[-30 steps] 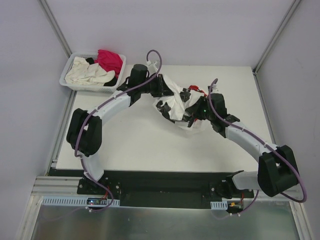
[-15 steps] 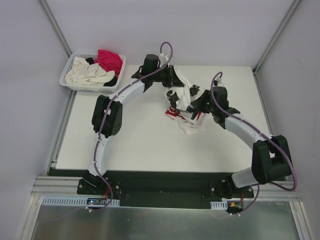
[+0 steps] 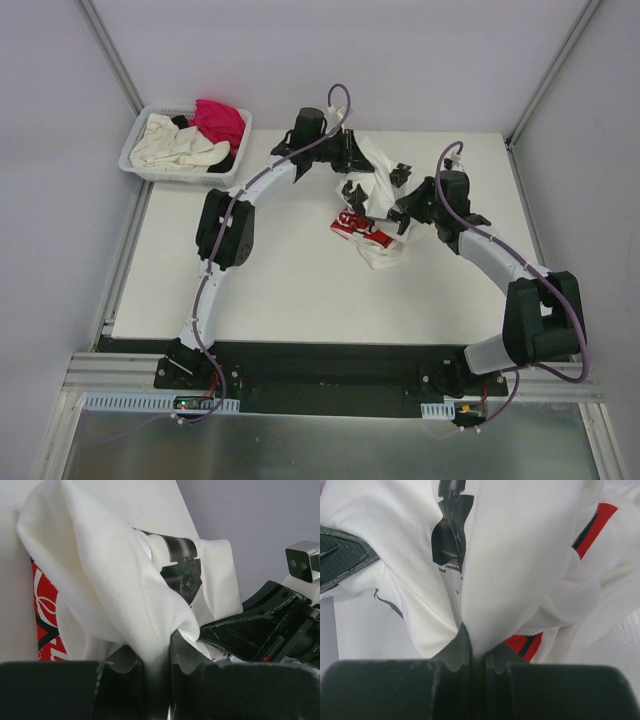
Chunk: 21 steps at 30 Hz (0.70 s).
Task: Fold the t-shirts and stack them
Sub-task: Put the neatly folded tshirt into the corner of the board with both arms
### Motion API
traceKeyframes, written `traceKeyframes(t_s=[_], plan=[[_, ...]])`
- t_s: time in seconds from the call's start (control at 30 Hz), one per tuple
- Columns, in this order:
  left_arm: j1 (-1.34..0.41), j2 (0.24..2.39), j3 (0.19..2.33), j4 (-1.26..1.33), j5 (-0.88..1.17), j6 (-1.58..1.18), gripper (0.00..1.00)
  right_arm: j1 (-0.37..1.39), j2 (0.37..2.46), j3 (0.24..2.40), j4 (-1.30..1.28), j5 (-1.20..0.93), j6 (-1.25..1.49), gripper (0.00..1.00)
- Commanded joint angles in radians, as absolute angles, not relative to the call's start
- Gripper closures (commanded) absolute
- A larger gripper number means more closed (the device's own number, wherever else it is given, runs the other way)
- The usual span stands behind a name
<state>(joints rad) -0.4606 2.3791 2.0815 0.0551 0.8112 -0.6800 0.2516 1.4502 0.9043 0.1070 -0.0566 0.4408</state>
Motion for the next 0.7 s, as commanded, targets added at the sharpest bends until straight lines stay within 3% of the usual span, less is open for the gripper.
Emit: traceKeyframes(t_s=[0.0,0.67], plan=[[-0.453,2.390,2.155,0.155,0.793,-0.706,1.00,0.213,1.425,0.911,0.075,-0.063,0.425,0.99],[-0.459,2.520,2.094,0.299,0.867,-0.778,1.00,0.161,1.479,0.802,0.136,-0.164,0.466,0.99]])
